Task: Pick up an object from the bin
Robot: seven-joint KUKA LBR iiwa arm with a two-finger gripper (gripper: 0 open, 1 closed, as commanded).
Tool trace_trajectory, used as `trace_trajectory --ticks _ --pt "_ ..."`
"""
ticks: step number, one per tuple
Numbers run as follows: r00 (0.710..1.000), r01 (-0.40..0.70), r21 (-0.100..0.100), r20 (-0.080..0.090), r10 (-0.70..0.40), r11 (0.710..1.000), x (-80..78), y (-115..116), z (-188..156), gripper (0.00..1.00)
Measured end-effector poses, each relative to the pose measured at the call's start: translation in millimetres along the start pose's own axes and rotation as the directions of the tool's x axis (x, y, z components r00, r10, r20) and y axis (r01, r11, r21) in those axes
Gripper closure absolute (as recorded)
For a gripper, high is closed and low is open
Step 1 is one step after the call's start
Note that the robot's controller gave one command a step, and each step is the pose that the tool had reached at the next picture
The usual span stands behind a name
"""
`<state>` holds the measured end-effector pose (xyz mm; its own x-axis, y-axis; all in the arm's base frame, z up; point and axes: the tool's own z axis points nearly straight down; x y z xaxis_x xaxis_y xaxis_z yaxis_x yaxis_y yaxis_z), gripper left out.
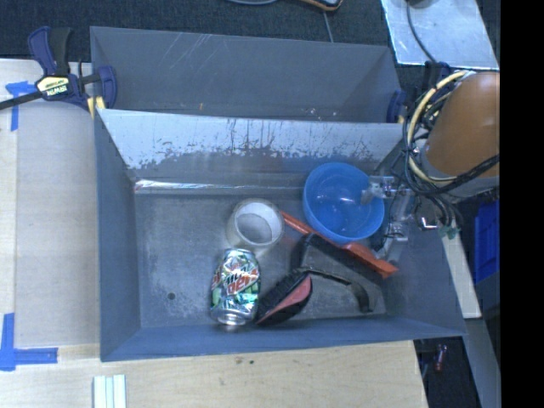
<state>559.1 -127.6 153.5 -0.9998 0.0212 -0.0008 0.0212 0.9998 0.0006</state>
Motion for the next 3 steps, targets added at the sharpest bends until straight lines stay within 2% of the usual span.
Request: trace_trajectory --ticks 1,2,3 --pt "1.0 -0.002 0.005 0.015 0.002 1.0 12.5 2 5 0.0" --pt "0.989 0.147 0.01 0.016 -0.147 0.989 -5.7 -1 66 0.0" --pt "0.994 0.11 0.012 0.023 -0.11 0.994 2.4 11 67 0.0"
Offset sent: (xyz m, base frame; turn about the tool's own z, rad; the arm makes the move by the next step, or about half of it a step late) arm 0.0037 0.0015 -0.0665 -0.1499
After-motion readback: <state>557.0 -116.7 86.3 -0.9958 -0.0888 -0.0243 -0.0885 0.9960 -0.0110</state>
